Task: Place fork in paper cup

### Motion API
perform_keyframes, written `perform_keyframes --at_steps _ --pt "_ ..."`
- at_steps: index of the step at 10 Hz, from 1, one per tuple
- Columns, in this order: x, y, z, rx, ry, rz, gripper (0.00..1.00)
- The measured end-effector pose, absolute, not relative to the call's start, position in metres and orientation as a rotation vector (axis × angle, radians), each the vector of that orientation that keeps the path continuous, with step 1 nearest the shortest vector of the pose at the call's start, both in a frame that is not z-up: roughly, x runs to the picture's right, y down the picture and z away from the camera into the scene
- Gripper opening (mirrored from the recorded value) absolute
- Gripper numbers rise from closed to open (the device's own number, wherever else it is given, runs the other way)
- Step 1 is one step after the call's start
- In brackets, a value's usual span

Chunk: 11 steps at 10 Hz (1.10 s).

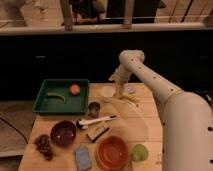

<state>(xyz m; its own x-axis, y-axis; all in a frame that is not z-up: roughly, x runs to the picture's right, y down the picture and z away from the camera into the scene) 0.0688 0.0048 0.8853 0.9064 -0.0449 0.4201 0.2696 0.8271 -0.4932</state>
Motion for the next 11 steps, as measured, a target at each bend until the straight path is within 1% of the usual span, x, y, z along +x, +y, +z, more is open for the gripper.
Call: perform_keyframes --at_steps 11 --pt "0.0678 0.0046 0.8828 -0.561 -0.427 -0.176 0.8"
